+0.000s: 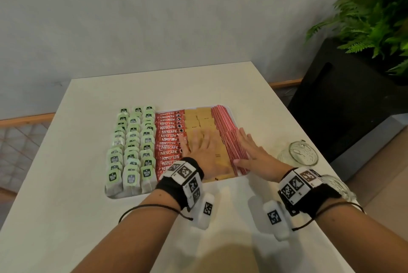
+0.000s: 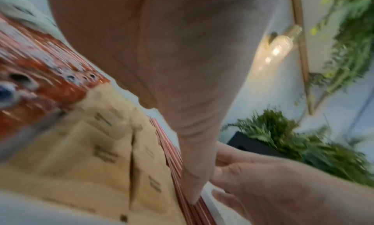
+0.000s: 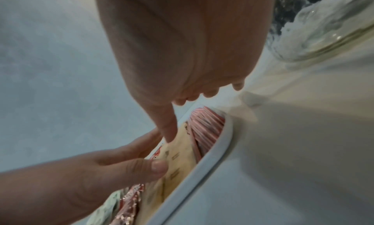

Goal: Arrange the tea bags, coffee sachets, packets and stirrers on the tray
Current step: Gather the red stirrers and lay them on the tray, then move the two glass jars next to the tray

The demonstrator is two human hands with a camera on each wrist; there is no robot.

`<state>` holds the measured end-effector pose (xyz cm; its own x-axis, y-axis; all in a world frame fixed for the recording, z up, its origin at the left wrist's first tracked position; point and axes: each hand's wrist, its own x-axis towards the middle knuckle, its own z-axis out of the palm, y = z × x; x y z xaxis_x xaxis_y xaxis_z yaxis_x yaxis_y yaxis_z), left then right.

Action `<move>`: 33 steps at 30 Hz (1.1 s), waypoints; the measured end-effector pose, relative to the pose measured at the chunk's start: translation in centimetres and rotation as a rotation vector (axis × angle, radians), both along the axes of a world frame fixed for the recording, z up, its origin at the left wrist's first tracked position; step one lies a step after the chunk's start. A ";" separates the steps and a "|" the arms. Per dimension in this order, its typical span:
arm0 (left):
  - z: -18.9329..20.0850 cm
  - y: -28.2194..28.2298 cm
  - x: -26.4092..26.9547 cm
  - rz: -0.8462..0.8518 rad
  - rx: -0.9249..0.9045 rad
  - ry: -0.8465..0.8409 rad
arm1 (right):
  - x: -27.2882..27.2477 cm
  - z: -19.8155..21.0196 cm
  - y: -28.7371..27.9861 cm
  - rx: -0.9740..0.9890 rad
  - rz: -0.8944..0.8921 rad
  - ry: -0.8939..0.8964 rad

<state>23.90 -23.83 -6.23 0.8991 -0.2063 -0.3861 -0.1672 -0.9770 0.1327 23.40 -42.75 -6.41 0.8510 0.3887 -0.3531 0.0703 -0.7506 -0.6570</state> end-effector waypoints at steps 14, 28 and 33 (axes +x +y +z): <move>0.6 14.9 -6.8 0.569 -0.068 -0.001 | 0.3 -1.1 4.8 -0.103 -0.224 -0.004; -0.2 18.3 -3.9 0.566 -0.136 -0.018 | 3.9 -0.8 7.9 -0.131 -0.221 -0.005; 0.0 18.6 -2.1 0.557 -0.122 -0.010 | 5.3 -0.6 8.4 -0.167 -0.247 -0.045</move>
<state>21.78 -5.22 -6.28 0.8883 0.2579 -0.3800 0.3673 -0.8956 0.2509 28.73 -34.39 -7.05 0.9288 0.1079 -0.3546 -0.1014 -0.8462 -0.5231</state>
